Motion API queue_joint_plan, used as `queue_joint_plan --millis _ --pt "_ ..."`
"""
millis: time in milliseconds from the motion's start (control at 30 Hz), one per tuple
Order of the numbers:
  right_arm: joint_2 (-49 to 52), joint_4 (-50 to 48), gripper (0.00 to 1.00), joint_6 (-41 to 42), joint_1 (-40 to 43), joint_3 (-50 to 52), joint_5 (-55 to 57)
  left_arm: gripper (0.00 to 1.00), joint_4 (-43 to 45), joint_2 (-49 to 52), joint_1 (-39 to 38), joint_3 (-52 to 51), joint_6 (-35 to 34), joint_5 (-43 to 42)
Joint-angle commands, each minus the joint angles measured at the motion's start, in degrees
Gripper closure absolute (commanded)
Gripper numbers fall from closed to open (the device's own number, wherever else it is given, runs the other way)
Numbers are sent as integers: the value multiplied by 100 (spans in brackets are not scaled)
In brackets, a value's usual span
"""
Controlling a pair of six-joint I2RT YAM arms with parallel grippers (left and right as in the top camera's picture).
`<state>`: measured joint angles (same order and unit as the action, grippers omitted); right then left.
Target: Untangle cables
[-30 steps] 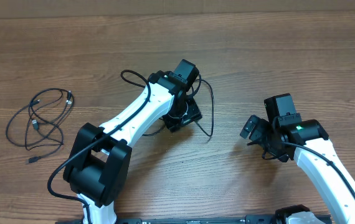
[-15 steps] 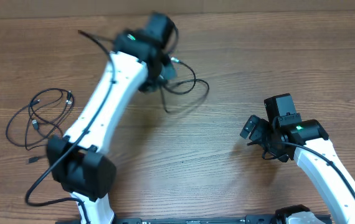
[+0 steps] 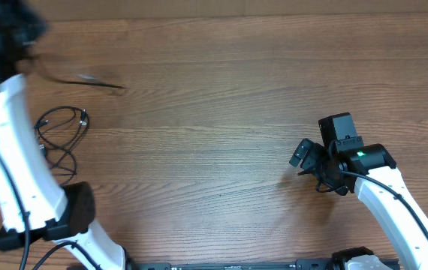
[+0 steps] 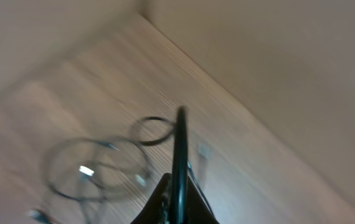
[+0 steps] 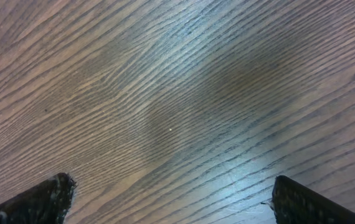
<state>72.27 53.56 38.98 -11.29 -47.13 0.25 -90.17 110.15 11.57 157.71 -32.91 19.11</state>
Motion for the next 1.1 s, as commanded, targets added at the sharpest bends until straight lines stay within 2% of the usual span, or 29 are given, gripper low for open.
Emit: queue_joint_plan --millis 0,167,433,767,867,900,1000,1067 --pt "-2 -33 0 24 17 4 52 95 -181 -120 673 223 -35 186" --pt "-2 -59 0 26 17 4 50 96 -522 -103 1137 37 -201 -247" --pt "-2 -50 0 24 17 4 -33 96 -520 -103 1123 -168 -291 -295" --pt "-2 -52 0 24 17 4 -35 96 -168 -103 1123 -168 -236 -1051" --pt "-2 -55 0 24 17 4 -35 96 175 -103 1123 -168 358 -1856" --pt "-2 -52 0 24 17 4 -33 96 431 -103 1123 -168 876 -2581" --pt "-2 -52 0 24 17 4 -33 96 822 -103 1123 -168 1576 -3591" --pt "-2 -52 0 24 17 4 -33 96 868 -103 1123 -168 1703 -3604"
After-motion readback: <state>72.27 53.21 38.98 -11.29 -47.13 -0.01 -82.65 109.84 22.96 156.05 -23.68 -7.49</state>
